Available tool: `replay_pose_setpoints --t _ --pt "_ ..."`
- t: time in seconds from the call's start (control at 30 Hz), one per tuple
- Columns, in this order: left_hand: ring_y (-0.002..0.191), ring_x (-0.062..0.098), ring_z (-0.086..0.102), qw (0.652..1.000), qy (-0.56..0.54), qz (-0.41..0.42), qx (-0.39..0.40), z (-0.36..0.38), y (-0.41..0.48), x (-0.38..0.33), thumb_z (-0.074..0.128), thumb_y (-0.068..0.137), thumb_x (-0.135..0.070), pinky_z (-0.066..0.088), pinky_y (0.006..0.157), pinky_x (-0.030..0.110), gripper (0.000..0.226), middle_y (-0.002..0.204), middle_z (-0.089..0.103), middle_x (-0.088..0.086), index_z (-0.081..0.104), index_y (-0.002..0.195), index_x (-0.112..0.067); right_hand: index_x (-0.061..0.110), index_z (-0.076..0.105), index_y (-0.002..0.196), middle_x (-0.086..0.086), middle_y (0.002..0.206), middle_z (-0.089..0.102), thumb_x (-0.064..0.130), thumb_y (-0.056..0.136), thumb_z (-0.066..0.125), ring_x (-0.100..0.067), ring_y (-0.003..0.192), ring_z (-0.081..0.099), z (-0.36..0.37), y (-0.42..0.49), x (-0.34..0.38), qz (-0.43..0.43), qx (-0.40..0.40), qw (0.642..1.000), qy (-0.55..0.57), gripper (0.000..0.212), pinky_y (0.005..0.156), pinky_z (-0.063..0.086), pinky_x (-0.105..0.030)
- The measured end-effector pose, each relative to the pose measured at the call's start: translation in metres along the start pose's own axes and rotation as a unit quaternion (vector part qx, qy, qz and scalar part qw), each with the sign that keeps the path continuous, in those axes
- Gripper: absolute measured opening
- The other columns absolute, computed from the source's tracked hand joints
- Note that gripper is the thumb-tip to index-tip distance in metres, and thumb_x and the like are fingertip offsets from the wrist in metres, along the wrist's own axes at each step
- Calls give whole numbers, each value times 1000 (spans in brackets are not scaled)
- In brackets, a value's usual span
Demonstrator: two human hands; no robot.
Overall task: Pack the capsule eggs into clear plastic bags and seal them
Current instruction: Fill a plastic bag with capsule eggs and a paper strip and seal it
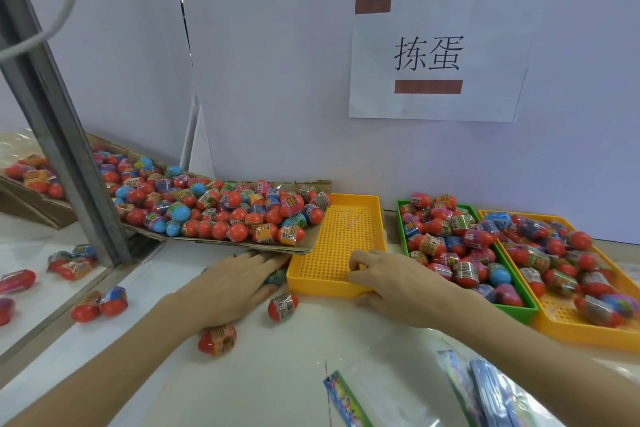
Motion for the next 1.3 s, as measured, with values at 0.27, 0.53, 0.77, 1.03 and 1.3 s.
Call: replay_pose_setpoints --t 0.27,0.53,0.77,1.03,1.3 --pt "116 11 58 999 -30 -26 27 5 -2 1 45 102 -51 47 88 25 51 139 53 -11 27 148 -39 26 50 132 2 135 44 36 107 41 -18 114 45 4 -7 0 20 -39 999 27 29 95 46 -36" --pt "118 4 53 997 -52 -57 3 -3 -12 13 59 93 -49 45 100 22 54 136 57 -18 44 144 -39 27 49 137 2 139 47 34 108 39 -21 119 45 8 -4 6 22 -64 997 40 31 98 46 -39" --pt "112 -1 54 998 -5 -57 -3 -8 -23 8 53 96 -56 44 81 15 62 143 42 -25 30 152 -44 24 51 132 1 138 50 33 107 41 -22 118 46 8 0 8 18 -77 996 41 29 99 43 -37" --pt "84 -6 48 997 -9 -80 -10 -12 -28 8 55 92 -61 35 77 14 41 108 52 -27 34 125 -48 24 52 132 1 136 53 32 107 42 -21 119 47 5 10 15 18 -83 995 57 28 100 43 -36" --pt "112 0 53 993 12 -119 -16 -11 -39 32 56 95 -53 33 103 26 53 128 55 -23 33 142 -45 23 54 129 0 130 56 31 107 45 -22 116 50 4 28 26 17 -88 994 62 26 98 47 -38"
Point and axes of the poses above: each hand's wrist, its own y-axis towards the middle knuckle, its own z-axis out of the palm, x = y × z, the point moved 8 cm from there along y, towards the middle knuckle
